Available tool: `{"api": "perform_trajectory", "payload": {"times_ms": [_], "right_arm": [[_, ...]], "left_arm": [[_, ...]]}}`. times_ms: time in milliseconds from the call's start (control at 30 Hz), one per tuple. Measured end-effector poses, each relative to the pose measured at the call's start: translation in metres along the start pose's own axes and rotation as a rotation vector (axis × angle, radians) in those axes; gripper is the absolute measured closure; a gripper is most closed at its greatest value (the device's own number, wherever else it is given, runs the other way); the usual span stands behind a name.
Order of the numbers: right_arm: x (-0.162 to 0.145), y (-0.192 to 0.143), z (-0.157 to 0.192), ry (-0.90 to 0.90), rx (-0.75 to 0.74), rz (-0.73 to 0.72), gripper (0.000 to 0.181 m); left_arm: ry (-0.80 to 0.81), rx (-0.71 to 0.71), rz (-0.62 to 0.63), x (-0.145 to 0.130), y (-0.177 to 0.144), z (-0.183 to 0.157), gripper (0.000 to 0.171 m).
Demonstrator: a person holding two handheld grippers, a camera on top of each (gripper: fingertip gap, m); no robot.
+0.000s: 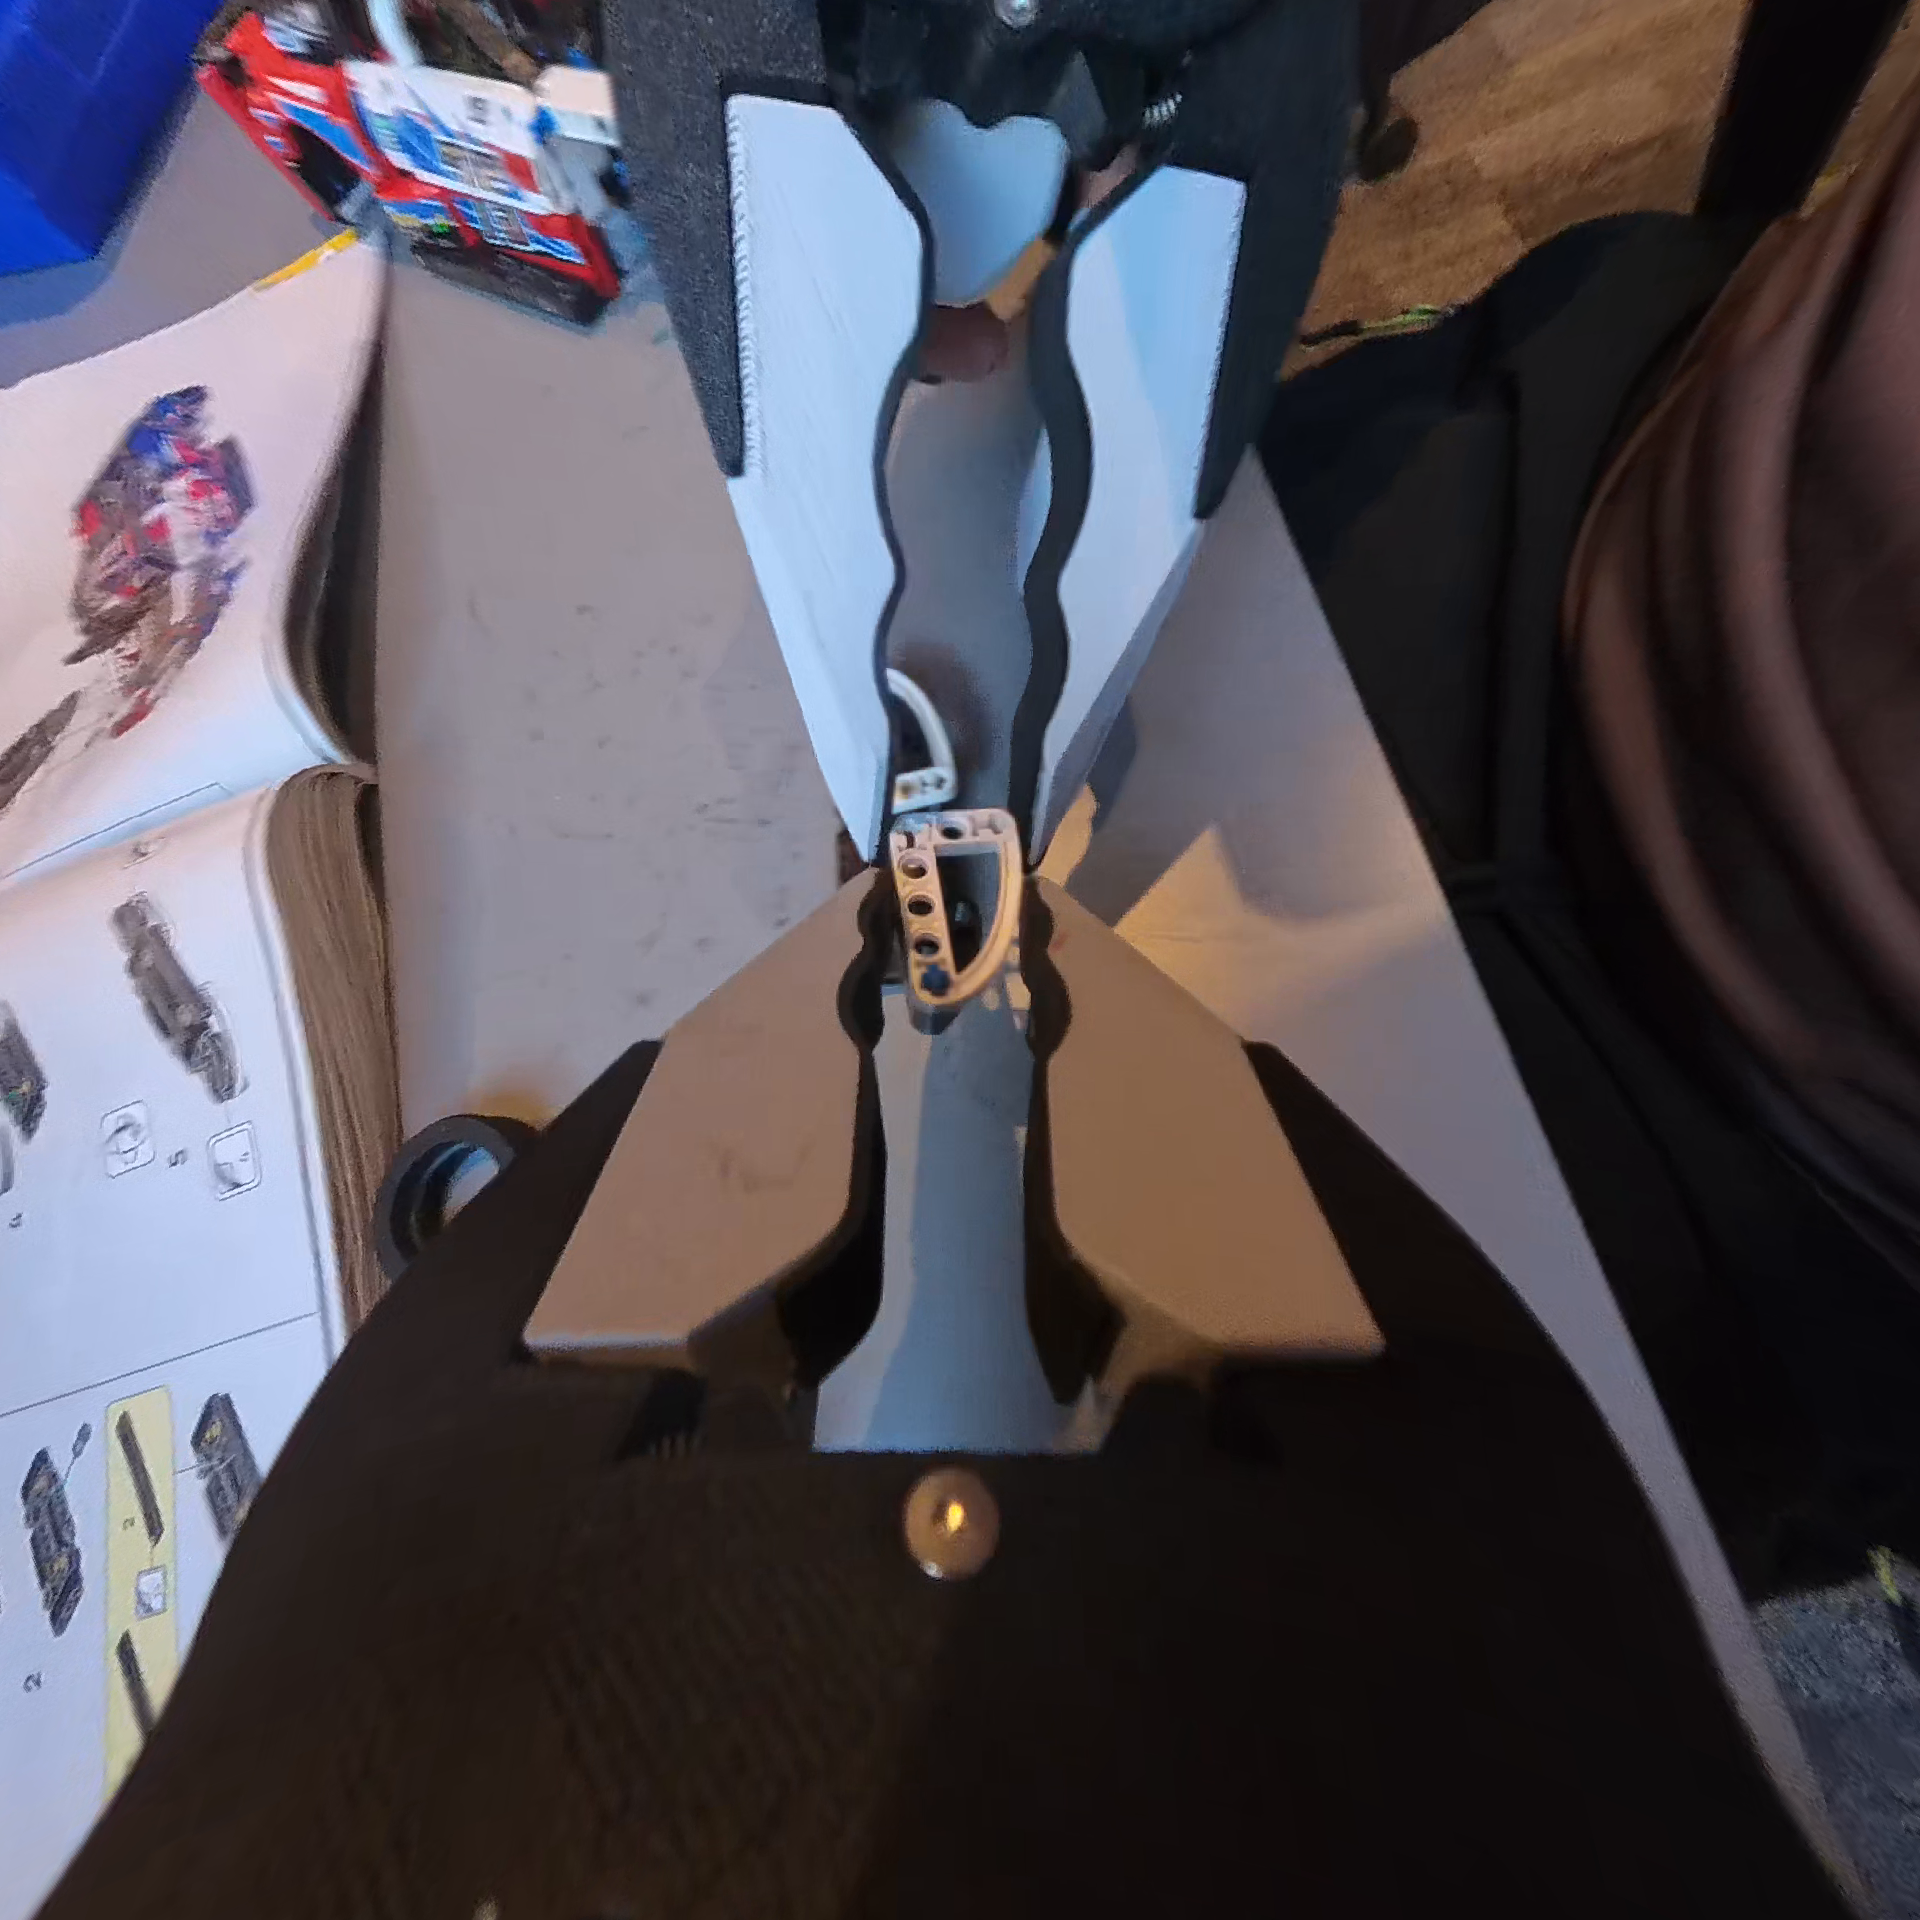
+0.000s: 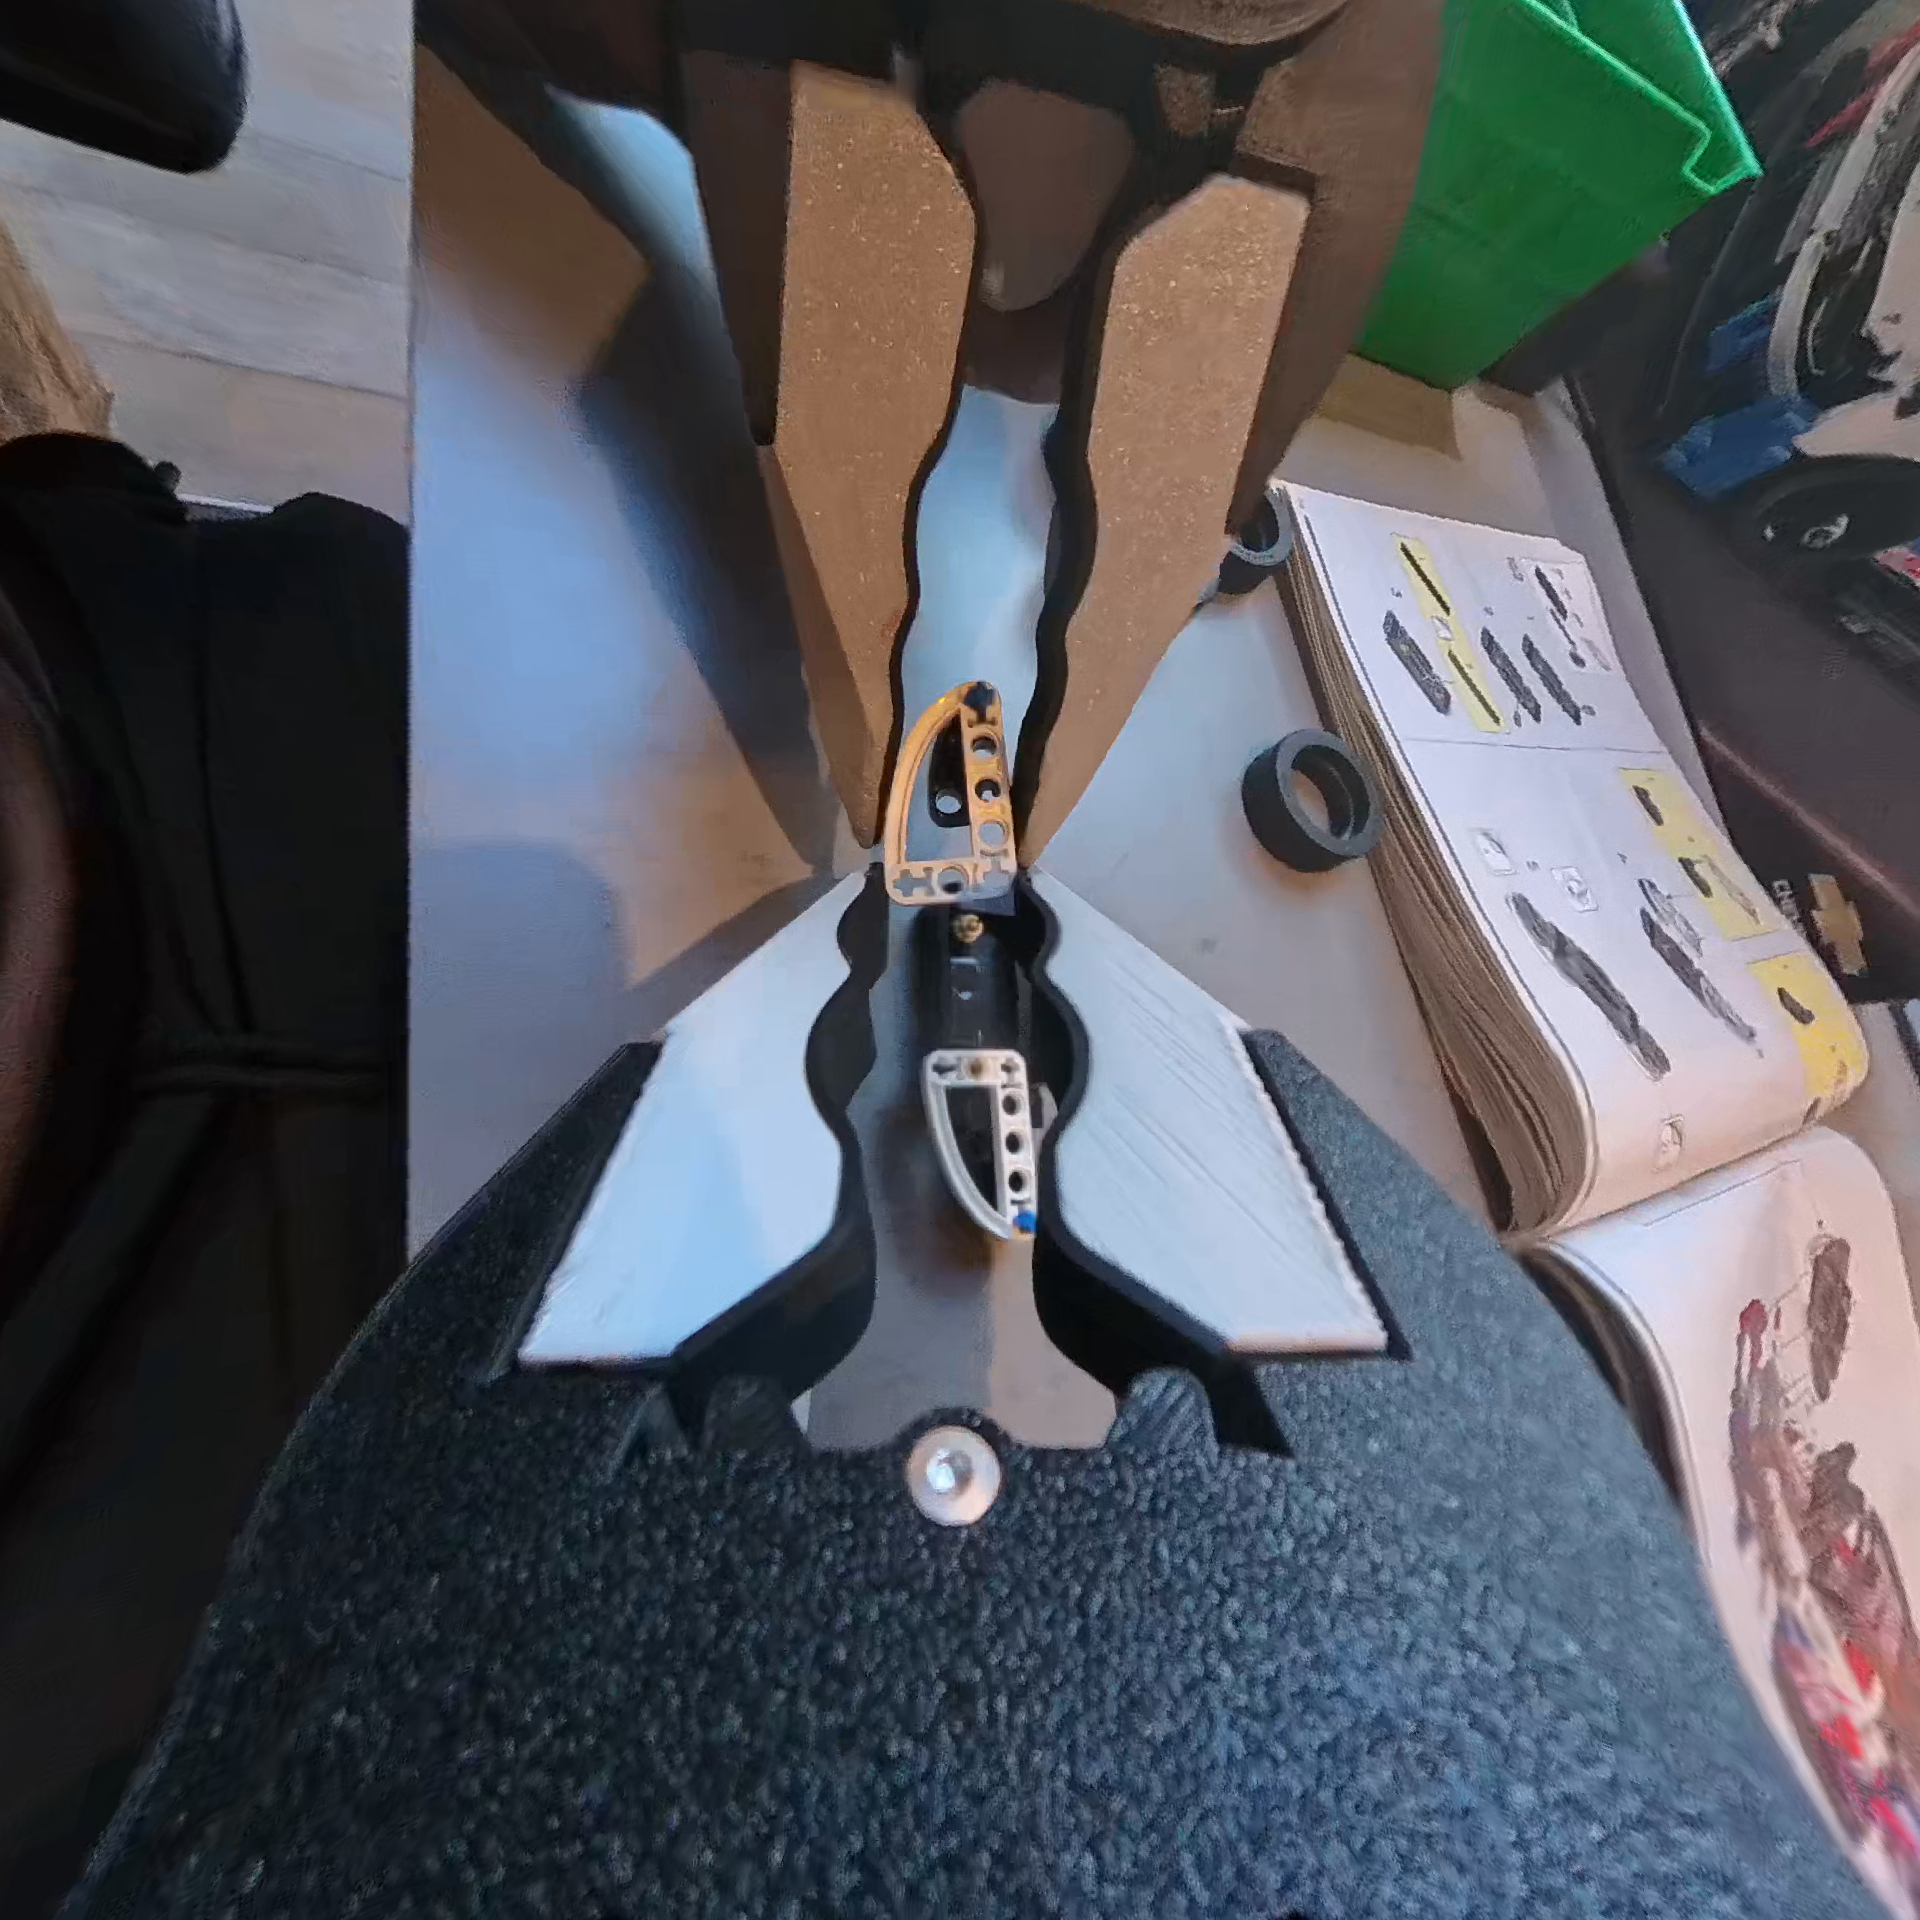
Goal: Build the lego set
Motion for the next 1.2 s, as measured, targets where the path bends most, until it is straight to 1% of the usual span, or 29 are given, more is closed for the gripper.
{"api": "perform_trajectory", "payload": {"times_ms": [67, 133, 233, 433, 600, 733, 800, 867, 967, 1200], "right_arm": [[-0.003, 0.002, -0.006, 0.074, 0.011, 0.023, 0.157], [-0.005, 0.002, -0.01, 0.129, 0.03, 0.034, 0.158], [-0.005, 0.007, -0.011, 0.164, 0.068, 0.066, 0.158], [-0.007, 0.019, -0.012, 0.173, 0.121, 0.109, 0.158], [-0.007, 0.025, -0.015, 0.152, 0.138, 0.144, 0.158], [-0.01, 0.028, -0.015, 0.147, 0.155, 0.162, 0.158], [-0.012, 0.03, -0.014, 0.148, 0.162, 0.17, 0.158], [-0.014, 0.03, -0.014, 0.157, 0.162, 0.166, 0.158], [-0.015, 0.03, -0.016, 0.163, 0.16, 0.168, 0.158], [-0.018, 0.03, -0.016, 0.196, 0.162, 0.15, 0.158]], "left_arm": [[0.006, 0.069, -0.009, -0.003, 0.001, 0.002, 0.147], [0.031, 0.105, 0.002, -0.007, 0.004, 0.0, 0.145], [0.08, 0.16, 0.023, -0.011, 0.008, -0.002, 0.15], [0.05, 0.101, 0.002, -0.021, 0.009, 0.002, 0.15], [0.036, 0.083, -0.008, -0.027, 0.01, 0.006, 0.151], [0.005, 0.059, -0.029, -0.03, 0.007, 0.008, 0.147], [-0.017, 0.039, -0.043, -0.03, 0.007, 0.009, 0.146], [-0.013, 0.031, -0.056, -0.028, 0.007, 0.009, 0.153], [-0.025, 0.038, -0.025, -0.029, 0.01, 0.01, 0.153], [-0.073, 0.004, -0.038, -0.028, 0.011, 0.014, 0.153]]}}
Point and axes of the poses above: each gripper's, where its closed fingertips meet, y out along the fingers, x out of its top, z = x × y across the jaws, the point moved 10 cm from there along -y, back along the fingers, and after that the axes turned 11 degrees about -x, right-handed, at the moved point
